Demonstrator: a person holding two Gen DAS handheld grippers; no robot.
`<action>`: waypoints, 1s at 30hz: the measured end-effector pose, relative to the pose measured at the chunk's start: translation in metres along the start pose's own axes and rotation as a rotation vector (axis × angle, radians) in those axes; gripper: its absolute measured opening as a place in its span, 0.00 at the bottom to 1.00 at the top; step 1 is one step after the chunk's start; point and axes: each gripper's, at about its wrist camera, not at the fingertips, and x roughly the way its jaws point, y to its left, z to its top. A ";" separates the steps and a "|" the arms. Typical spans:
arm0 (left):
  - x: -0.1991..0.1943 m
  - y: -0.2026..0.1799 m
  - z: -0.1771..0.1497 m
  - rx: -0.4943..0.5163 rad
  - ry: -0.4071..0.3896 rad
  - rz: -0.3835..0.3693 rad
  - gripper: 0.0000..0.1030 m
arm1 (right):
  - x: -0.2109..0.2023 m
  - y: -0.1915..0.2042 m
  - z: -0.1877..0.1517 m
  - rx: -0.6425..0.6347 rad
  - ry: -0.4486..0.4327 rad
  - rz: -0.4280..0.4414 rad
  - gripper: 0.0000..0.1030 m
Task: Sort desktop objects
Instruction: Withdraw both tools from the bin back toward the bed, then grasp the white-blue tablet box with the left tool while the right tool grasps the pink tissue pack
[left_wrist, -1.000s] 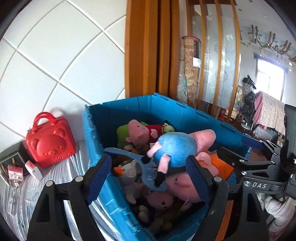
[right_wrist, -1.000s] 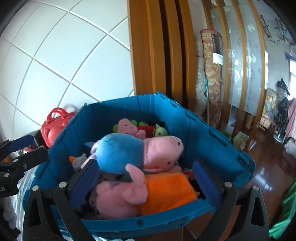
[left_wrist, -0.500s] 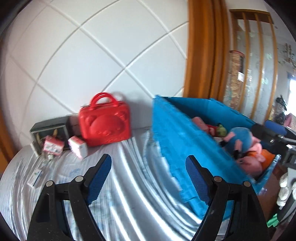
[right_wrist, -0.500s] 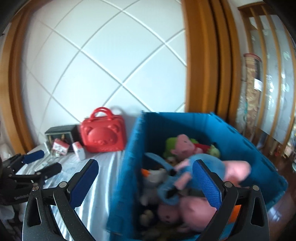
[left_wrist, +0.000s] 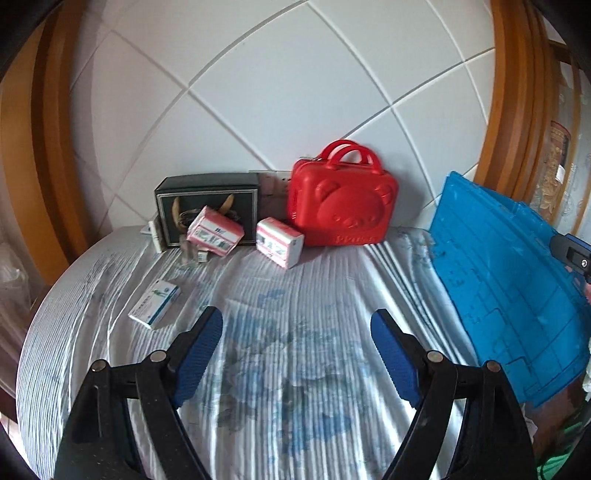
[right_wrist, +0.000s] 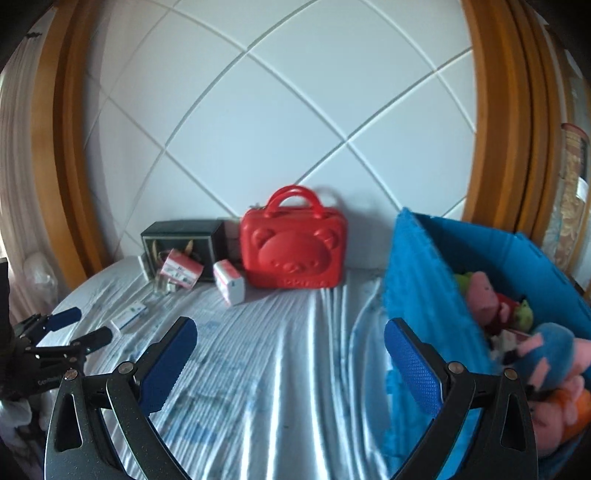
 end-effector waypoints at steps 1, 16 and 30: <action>0.006 0.015 -0.001 -0.011 0.014 0.018 0.80 | 0.010 0.008 0.001 -0.001 0.014 0.005 1.00; 0.148 0.211 -0.012 -0.106 0.253 0.176 0.80 | 0.184 0.041 0.004 0.020 0.246 0.036 1.00; 0.330 0.287 -0.025 -0.080 0.461 0.186 0.81 | 0.436 0.089 -0.006 -0.014 0.431 0.177 1.00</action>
